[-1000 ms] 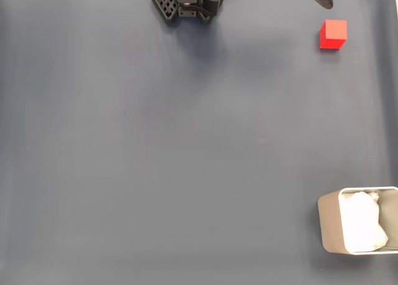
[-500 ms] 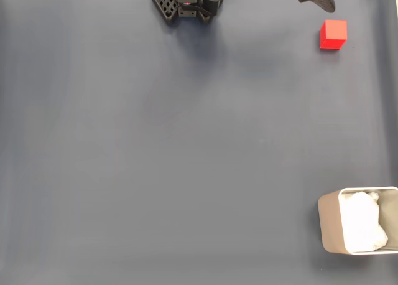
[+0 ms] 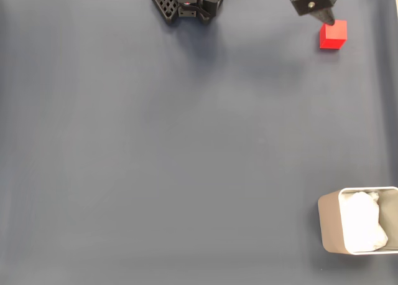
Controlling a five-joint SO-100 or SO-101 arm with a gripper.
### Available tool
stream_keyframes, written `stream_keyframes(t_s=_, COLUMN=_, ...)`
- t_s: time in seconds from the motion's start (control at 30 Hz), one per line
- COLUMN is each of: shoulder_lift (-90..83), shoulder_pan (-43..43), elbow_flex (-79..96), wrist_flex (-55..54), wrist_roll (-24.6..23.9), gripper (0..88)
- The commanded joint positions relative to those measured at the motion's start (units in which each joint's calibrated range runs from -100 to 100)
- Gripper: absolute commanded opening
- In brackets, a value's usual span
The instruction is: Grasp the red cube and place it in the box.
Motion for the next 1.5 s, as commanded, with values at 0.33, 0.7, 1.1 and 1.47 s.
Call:
stream_keyframes(t_s=0.33, shoulder_lift=6.13, shoulder_pan=1.54, elbow_flex=3.83, wrist_flex=-10.04, wrist_roll=1.17, gripper=36.2)
stream_keyframes(t_s=0.7, shoulder_lift=10.38, shoulder_pan=1.54, elbow_flex=5.38, wrist_flex=-16.44, wrist_roll=2.25, gripper=39.7)
stream_keyframes(t_s=1.1, shoulder_lift=14.02, shoulder_pan=1.26, elbow_flex=5.01, wrist_flex=-19.71, wrist_roll=2.05, gripper=40.2)
stream_keyframes(t_s=1.47, shoulder_lift=17.22, shoulder_pan=0.69, elbow_flex=4.92, wrist_flex=-22.42, wrist_roll=0.78, gripper=40.3)
